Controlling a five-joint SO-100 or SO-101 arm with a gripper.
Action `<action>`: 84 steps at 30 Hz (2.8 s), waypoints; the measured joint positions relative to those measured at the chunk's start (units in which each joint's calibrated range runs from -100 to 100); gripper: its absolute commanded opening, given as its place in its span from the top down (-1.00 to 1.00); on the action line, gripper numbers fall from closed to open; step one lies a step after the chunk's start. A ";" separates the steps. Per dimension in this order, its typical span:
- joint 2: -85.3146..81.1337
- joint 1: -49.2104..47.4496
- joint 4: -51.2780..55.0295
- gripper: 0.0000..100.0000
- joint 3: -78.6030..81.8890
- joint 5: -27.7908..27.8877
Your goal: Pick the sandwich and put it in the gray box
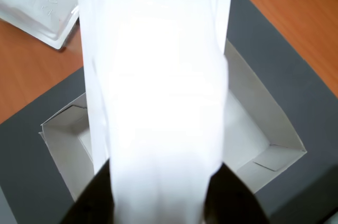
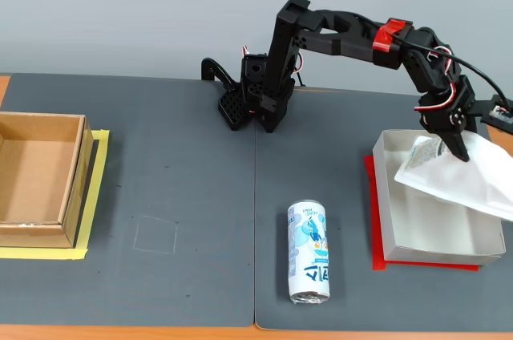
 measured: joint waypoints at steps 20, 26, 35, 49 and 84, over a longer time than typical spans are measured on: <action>-0.08 0.52 4.86 0.53 0.00 -0.20; -0.08 1.03 4.86 0.51 0.00 -0.20; -4.76 4.94 4.86 0.53 -0.09 0.05; -18.01 20.85 4.86 0.96 0.81 8.50; -71.45 50.11 -12.14 0.96 72.56 10.45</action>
